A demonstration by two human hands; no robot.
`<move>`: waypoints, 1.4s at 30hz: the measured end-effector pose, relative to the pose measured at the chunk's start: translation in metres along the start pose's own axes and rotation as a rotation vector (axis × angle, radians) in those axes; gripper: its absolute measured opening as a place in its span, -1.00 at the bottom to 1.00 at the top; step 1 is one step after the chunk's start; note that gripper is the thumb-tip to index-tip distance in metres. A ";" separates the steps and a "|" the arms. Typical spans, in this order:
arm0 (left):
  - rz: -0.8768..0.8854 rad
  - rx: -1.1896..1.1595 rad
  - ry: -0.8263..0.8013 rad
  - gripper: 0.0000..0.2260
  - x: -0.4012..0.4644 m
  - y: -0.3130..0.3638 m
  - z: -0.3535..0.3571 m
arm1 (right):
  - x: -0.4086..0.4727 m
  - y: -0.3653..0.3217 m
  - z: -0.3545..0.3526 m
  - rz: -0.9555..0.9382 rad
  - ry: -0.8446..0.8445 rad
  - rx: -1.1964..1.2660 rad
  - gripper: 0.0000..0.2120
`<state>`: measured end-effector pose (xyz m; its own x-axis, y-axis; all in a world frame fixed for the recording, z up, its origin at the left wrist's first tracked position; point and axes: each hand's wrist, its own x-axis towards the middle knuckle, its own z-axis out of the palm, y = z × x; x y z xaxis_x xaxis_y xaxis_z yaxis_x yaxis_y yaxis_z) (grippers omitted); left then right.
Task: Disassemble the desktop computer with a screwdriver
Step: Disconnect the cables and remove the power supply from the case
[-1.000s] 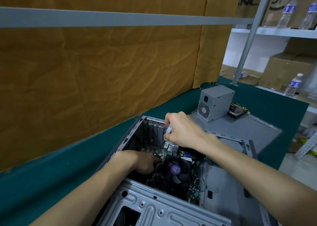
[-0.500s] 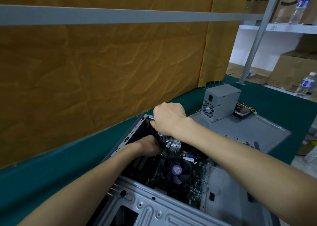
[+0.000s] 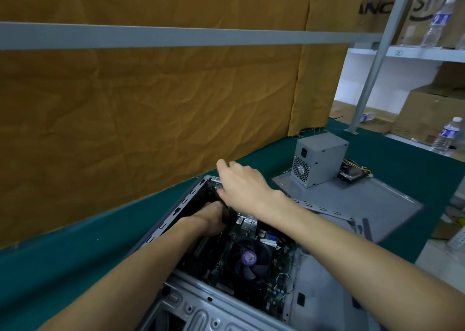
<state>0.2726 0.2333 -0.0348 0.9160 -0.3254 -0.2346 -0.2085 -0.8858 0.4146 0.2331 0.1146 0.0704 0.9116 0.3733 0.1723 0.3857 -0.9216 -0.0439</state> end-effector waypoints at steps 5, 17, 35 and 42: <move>-0.009 -0.020 -0.007 -0.74 0.004 -0.001 0.000 | 0.001 0.011 -0.007 0.041 -0.177 0.231 -0.62; 0.035 -0.022 0.000 -0.72 0.011 0.001 0.003 | -0.007 0.010 0.002 0.116 -0.061 0.032 -0.56; 0.089 -0.030 0.085 -0.83 0.005 0.001 0.006 | -0.010 0.011 -0.011 0.063 -0.215 0.162 -0.65; 0.076 -0.021 0.072 -0.83 0.006 0.001 0.006 | 0.002 0.017 -0.008 -0.004 -0.210 0.130 -0.68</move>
<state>0.2758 0.2280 -0.0413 0.9201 -0.3665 -0.1383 -0.2722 -0.8521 0.4471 0.2404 0.0994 0.0779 0.9143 0.4036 -0.0346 0.3924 -0.9036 -0.1718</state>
